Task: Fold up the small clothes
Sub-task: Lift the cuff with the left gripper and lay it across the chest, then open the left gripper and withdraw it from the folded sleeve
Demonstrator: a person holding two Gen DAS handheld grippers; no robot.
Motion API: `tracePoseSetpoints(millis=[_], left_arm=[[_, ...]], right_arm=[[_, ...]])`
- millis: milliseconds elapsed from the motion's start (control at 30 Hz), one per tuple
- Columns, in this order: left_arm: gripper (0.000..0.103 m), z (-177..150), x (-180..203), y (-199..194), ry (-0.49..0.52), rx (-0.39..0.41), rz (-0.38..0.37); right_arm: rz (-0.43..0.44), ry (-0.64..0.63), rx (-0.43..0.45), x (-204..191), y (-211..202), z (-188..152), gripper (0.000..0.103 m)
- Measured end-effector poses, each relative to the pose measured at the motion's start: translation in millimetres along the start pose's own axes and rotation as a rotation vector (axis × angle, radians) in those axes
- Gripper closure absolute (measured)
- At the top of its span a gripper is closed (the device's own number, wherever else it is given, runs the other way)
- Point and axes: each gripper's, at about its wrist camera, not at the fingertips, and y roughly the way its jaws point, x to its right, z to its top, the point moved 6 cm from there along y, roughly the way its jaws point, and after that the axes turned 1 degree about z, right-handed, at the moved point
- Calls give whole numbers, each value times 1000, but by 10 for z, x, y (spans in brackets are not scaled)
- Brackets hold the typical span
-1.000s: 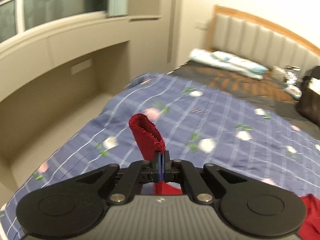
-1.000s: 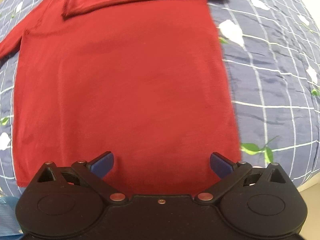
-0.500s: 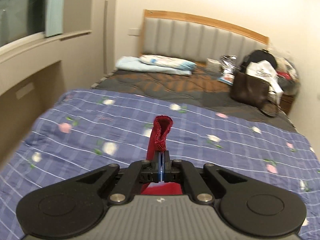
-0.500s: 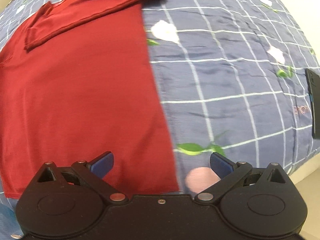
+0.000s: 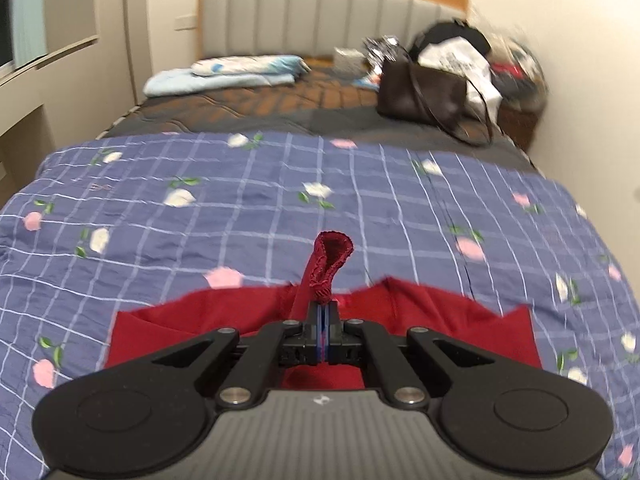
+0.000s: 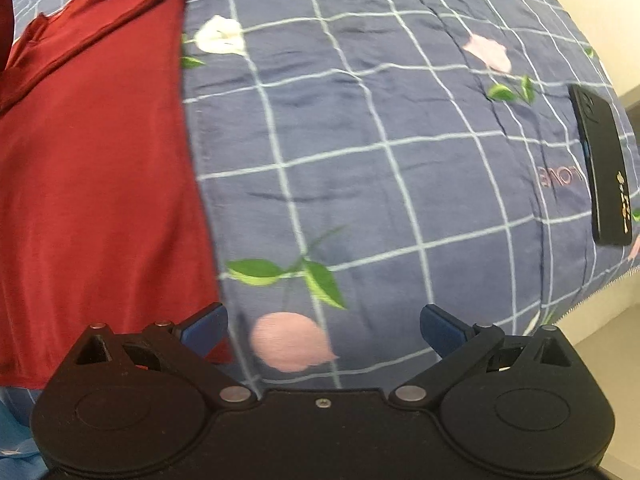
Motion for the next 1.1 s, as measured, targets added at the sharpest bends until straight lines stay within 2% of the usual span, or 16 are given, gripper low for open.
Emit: tracePoseSetpoints(millis=[300, 633, 700, 800, 867, 1000, 1067, 1100], left_arm=[[103, -266, 321, 150, 78, -79, -20], [102, -429, 352, 260, 59, -196, -60], [98, -439, 344, 268, 53, -211, -68], [84, -456, 340, 241, 47, -220, -77], [63, -476, 325, 205, 45, -219, -69], [47, -526, 236, 119, 24, -221, -61], [27, -562, 140, 65, 6, -218, -30], [22, -588, 80, 38, -2, -216, -3]], right_arm=[[15, -2, -21, 113, 77, -4, 1], [15, -8, -12, 158, 58, 23, 1], [15, -9, -10, 151, 42, 19, 1], [16, -14, -7, 129, 42, 25, 1], [18, -20, -6, 130, 34, 33, 1], [27, -44, -4, 94, 0, 65, 1], [32, -60, -3, 58, -8, 85, 1], [35, -66, -4, 37, -14, 98, 1]])
